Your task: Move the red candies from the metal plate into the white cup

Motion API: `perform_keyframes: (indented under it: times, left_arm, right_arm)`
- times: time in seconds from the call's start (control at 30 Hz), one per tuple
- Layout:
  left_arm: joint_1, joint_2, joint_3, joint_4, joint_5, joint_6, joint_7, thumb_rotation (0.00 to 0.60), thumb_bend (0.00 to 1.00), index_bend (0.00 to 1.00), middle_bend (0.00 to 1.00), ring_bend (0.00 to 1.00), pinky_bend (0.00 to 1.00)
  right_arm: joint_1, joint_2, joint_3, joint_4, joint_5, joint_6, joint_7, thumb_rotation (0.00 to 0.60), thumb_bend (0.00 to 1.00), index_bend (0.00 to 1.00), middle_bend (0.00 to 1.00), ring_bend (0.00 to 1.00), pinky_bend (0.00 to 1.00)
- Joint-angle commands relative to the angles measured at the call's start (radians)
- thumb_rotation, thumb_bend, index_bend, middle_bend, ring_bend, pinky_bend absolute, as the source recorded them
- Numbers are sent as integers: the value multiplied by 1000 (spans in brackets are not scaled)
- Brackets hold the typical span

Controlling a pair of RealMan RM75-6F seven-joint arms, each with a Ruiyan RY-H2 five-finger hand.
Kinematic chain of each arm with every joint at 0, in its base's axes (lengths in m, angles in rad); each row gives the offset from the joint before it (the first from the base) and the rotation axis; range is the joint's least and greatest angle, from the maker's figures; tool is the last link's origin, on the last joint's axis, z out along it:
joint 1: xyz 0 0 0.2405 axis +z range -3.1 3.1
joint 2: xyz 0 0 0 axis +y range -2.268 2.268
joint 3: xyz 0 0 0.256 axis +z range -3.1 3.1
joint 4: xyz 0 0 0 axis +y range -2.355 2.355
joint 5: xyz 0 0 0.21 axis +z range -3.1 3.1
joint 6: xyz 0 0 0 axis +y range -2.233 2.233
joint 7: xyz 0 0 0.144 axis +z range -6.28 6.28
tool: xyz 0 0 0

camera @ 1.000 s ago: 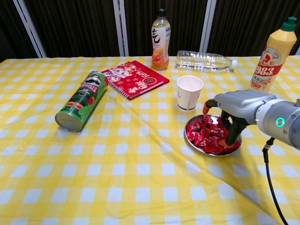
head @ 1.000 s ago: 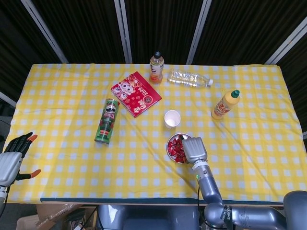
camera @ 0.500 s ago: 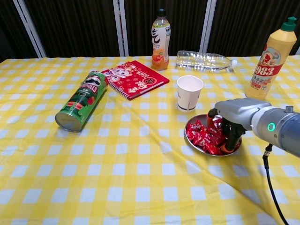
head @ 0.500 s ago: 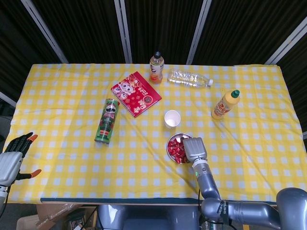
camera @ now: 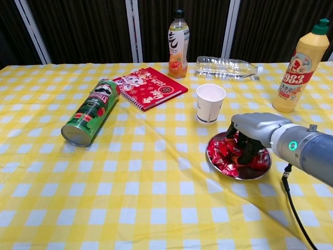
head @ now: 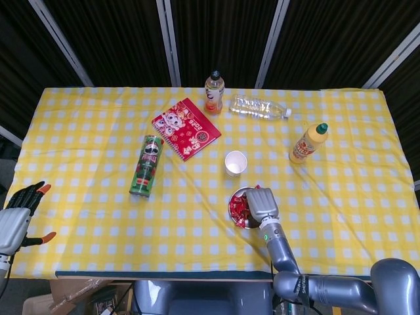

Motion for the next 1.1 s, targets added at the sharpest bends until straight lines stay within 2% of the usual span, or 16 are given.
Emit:
perform_keyframes:
  times: [0.03, 0.47, 0.77, 0.93, 1.1]
  left_arm:
    - [0, 0, 0, -1, 0, 1, 0, 600, 31, 0, 0, 0, 0]
    - [-1, 2, 1, -1, -2, -2, -5, 600, 31, 0, 0, 0, 0]
    - [-3, 5, 1, -7, -4, -8, -8, 600, 31, 0, 0, 0, 0]
    - [-5, 4, -1, -9, -9, -12, -5, 600, 31, 0, 0, 0, 0]
    - [-9, 2, -3, -14, -20, -21, 1, 600, 31, 0, 0, 0, 0]
  right_arm:
    - [-1, -3, 7, 4, -34, 7, 27, 600, 555, 703, 818, 844, 899]
    - [10, 65, 47, -111, -69, 64, 18, 600, 560, 703, 818, 844, 899]
    - [48, 114, 127, -186, -19, 76, 3, 600, 560, 703, 817, 845, 899]
    - [91, 120, 171, -180, 28, 62, -16, 600, 560, 703, 818, 844, 899]
    - [153, 107, 218, -130, 99, 25, -30, 600, 559, 702, 818, 844, 899]
